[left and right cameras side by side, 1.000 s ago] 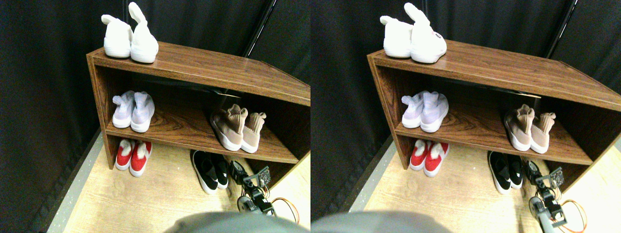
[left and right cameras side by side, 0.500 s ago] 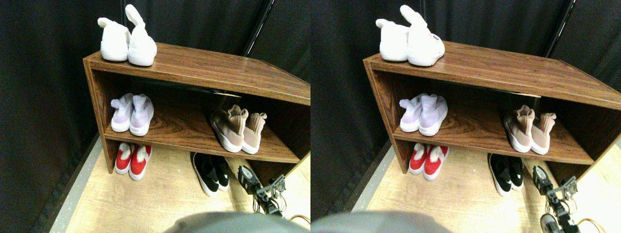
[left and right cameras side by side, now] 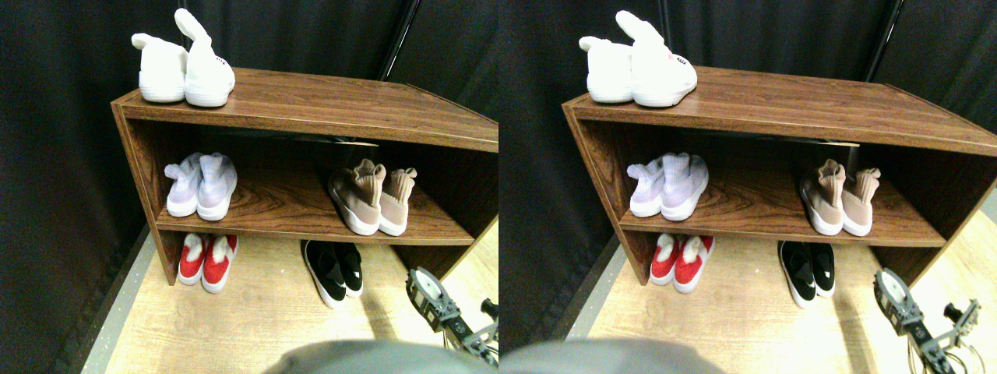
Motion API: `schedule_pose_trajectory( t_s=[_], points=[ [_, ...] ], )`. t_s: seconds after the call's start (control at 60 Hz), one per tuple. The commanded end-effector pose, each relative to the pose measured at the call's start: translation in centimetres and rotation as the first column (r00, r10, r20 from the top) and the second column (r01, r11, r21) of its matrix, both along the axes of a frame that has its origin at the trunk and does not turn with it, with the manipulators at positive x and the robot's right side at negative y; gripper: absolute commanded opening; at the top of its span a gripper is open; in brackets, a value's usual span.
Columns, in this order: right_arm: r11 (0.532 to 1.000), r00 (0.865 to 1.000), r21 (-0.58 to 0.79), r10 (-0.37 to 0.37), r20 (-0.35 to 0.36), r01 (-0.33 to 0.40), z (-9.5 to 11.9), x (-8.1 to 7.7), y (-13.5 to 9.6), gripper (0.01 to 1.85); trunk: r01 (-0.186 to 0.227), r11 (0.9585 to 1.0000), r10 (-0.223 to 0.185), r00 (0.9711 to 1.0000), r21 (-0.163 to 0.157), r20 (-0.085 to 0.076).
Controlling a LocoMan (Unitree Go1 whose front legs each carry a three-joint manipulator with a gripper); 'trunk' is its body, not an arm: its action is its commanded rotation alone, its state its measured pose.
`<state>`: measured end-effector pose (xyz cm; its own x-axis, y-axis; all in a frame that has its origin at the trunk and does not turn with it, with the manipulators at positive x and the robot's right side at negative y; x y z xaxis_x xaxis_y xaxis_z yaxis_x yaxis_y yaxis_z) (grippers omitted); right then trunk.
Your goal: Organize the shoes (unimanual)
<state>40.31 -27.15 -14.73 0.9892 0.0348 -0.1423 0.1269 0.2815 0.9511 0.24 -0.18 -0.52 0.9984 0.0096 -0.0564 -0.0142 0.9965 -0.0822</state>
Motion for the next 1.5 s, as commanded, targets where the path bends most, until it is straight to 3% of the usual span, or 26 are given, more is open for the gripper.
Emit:
schedule_pose_trajectory(
  t_s=[0.017, 0.167, 0.283, 0.367, 0.45, 0.733, 1.15, 1.5],
  points=[
    [0.999, 0.996, -0.001, 0.036, 0.076, -0.036, 1.9, -0.9, 0.5, 0.06, 0.009, 1.0, -0.009, 0.9995, -0.003, 0.032],
    [0.994, 0.982, -0.045, 0.104, 0.155, -0.098, 4.3, -2.6, 1.0, 0.06, 0.022, 0.9997, -0.022, 0.9985, 0.006, 0.051],
    [0.994, 0.971, -0.046, 0.106, 0.214, -0.098, 5.7, -3.3, 1.5, 0.06, 0.028, 0.9996, -0.029, 0.9971, 0.008, 0.07],
    [0.99, 0.962, -0.055, 0.138, 0.235, -0.129, 6.3, -3.1, 1.7, 0.06, 0.032, 0.9995, -0.032, 0.9961, 0.008, 0.083],
    [0.992, 0.961, -0.073, 0.119, 0.252, -0.104, 7.0, -3.3, 2.0, 0.06, 0.033, 0.9995, -0.033, 0.995, 0.005, 0.094],
    [0.988, 0.936, -0.101, 0.14, 0.324, -0.112, 8.6, -3.3, 2.9, 0.06, 0.024, 0.9997, -0.023, 0.9935, -0.008, 0.111],
    [0.987, 0.931, -0.099, 0.156, 0.33, -0.13, 8.7, -3.5, 3.4, 0.06, 0.022, 0.9997, -0.021, 0.9939, -0.006, 0.108],
    [0.988, 0.93, -0.089, 0.15, 0.337, -0.128, 8.6, -3.7, 3.6, 0.06, 0.035, 0.9994, -0.035, 0.9949, -0.003, 0.094]
  ],
)
